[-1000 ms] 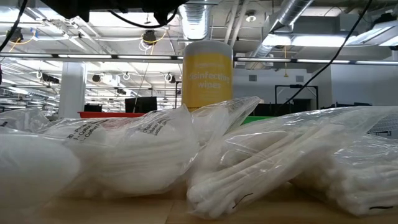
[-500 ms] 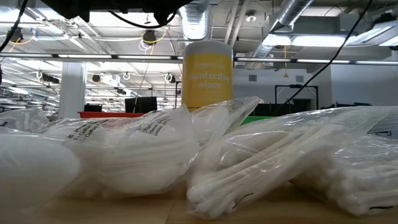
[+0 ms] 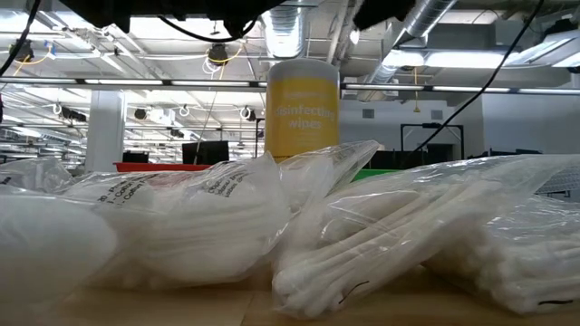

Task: Pick & Place Travel size toiletries
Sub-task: Put the silver nail cutter into the right green bin

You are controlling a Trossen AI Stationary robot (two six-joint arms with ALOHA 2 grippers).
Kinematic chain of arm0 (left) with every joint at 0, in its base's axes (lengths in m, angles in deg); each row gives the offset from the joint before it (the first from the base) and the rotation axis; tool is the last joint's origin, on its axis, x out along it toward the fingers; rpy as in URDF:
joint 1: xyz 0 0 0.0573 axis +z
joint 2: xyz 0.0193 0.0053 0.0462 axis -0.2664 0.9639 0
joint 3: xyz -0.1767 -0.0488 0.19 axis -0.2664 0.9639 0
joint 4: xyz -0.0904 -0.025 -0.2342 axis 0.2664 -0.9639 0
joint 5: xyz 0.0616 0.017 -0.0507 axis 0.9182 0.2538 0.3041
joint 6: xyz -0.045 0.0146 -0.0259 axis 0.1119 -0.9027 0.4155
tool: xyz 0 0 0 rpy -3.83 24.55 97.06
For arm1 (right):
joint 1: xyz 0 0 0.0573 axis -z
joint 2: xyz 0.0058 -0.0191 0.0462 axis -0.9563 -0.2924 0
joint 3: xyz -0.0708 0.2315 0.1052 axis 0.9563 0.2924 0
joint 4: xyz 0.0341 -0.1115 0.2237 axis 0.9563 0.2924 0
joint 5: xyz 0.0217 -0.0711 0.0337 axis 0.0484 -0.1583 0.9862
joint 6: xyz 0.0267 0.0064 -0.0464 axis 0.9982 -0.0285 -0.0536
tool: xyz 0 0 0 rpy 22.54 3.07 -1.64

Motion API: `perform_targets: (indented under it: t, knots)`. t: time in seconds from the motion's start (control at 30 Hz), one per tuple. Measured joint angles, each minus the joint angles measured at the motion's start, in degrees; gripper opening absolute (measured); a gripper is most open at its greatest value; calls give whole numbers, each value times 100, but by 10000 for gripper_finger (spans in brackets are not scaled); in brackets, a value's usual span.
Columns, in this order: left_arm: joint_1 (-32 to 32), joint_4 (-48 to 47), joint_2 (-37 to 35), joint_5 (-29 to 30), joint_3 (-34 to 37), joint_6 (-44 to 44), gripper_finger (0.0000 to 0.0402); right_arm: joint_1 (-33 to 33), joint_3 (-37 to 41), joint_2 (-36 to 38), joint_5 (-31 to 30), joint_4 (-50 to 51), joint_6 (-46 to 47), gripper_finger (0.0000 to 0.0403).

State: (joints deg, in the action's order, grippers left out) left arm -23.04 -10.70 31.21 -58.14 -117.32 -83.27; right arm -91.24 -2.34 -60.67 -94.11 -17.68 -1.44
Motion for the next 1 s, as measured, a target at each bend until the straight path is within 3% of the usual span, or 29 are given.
perform_targets:
  t: [0.27, 0.47, 0.7, 1.0]
  knots:
    - [0, -13, 0, -2, 2, 0, 127, -94, 708, 5, -58, -140, 576, 32]
    - [0, -13, 0, -4, 2, 0, 127, -124, 1439, 442, -112, -485, 947, 32]
    - [0, -10, 0, -4, 2, -7, 127, -125, 2427, 1096, -71, -1308, 1298, 32]
    - [111, -8, 0, 266, 2, -20, 127, -125, 3254, 1154, 67, -2078, 1501, 35]
